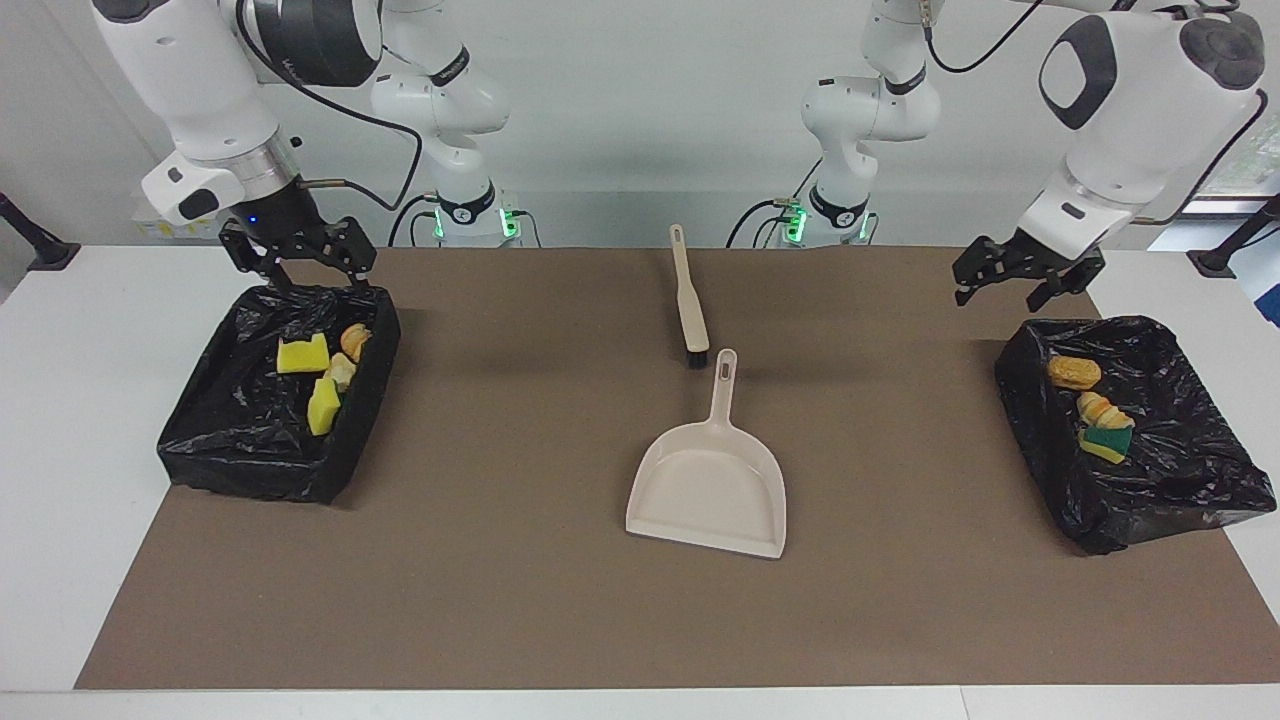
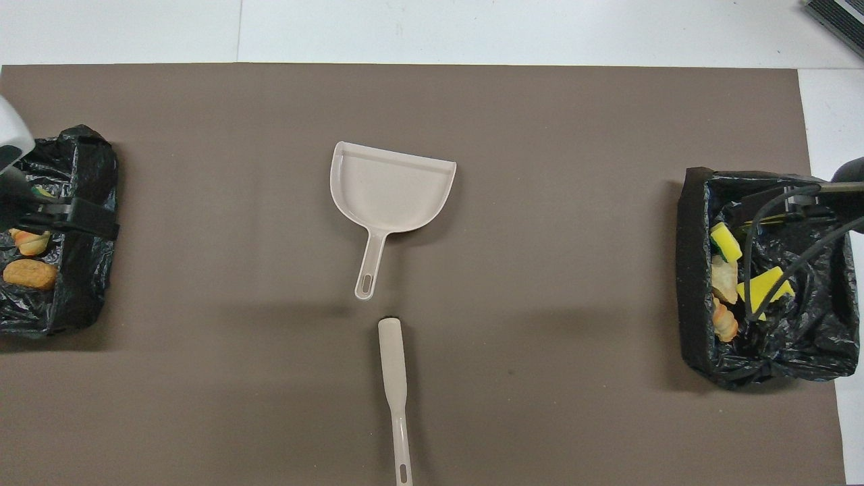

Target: Sweep and dump trash in bin

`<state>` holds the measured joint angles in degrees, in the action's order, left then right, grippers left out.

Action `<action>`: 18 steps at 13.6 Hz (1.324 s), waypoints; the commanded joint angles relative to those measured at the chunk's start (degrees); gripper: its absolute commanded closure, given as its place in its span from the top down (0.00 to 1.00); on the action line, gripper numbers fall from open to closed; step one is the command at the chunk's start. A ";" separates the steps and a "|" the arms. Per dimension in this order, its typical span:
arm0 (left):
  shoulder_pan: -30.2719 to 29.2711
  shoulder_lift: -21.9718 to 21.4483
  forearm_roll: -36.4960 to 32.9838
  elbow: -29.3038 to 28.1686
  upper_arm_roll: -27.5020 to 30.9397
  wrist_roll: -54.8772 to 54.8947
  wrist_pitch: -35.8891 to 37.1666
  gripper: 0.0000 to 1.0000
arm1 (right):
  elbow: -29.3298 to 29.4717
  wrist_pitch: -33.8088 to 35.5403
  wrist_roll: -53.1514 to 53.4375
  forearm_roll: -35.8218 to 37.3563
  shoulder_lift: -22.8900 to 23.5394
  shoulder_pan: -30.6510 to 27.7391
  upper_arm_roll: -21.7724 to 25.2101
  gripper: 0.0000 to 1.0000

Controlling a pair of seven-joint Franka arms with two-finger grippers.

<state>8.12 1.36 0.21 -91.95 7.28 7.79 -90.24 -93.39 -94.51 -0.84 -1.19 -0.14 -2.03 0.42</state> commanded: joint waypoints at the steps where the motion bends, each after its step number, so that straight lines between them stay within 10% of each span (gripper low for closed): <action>1: -3.79 0.13 -2.67 4.92 -3.14 1.00 5.49 1.00 | -0.39 0.55 1.19 0.13 -0.47 -0.61 -0.51 1.00; 4: -11.62 0.31 -2.15 6.61 -10.43 1.79 7.18 1.00 | -0.39 0.73 1.10 0.13 -0.47 -0.61 -0.51 1.00; 18: -10.49 -0.39 2.34 5.81 -10.62 -1.46 4.28 1.00 | -0.48 1.69 1.19 0.22 -0.56 -0.61 -0.42 1.00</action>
<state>-2.05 1.19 1.86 -86.47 -3.39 6.76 -86.69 -93.39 -93.92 -0.84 -1.19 -0.14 -2.04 0.42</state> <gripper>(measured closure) 0.000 0.000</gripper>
